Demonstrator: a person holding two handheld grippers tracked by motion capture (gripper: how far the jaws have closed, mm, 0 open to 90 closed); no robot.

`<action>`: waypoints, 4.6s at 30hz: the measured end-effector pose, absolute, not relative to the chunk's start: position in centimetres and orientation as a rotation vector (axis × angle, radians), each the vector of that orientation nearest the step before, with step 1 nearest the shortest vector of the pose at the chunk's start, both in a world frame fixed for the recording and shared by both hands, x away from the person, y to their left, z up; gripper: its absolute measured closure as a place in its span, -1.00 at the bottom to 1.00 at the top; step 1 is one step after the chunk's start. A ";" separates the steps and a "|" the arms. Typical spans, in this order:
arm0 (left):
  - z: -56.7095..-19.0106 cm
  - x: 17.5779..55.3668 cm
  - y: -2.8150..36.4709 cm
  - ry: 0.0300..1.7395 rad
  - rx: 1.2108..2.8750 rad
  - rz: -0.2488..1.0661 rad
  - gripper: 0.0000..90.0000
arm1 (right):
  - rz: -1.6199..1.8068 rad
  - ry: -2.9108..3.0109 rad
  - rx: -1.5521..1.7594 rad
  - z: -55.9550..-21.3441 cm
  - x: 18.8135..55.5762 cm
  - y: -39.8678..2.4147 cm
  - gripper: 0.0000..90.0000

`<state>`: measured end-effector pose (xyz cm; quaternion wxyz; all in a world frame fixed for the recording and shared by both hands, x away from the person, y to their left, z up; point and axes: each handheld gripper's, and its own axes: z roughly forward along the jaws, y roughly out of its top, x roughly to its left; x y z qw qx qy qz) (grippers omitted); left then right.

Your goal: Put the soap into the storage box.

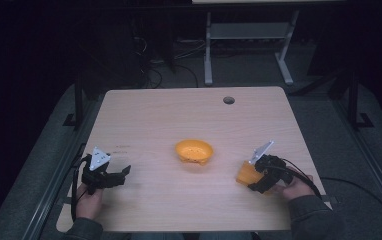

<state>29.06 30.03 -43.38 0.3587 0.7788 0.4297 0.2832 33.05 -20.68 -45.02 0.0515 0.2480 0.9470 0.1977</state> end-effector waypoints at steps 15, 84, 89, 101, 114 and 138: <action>-43.3 29.0 30.1 1.119 1.992 0.730 -0.69 | 0.654 2.865 0.724 -43.1 33.5 -20.5 -0.55; -43.1 28.9 30.4 1.127 1.982 0.731 -0.69 | 0.728 2.884 0.484 -37.0 38.5 -13.9 -0.55; -43.1 28.9 30.4 1.129 1.980 0.730 -0.69 | 0.741 2.887 0.472 -36.7 38.8 -13.3 -0.55; -43.1 28.9 30.5 1.126 1.976 0.733 -0.69 | 0.737 2.890 0.422 -36.2 39.5 -11.9 -0.55; -43.1 29.0 30.5 1.127 1.976 0.732 -0.69 | 0.734 2.898 0.399 -35.8 40.1 -10.9 -0.55; -43.1 29.0 30.5 1.126 1.975 0.732 -0.69 | 0.751 2.913 0.342 -35.1 41.2 -8.6 -0.55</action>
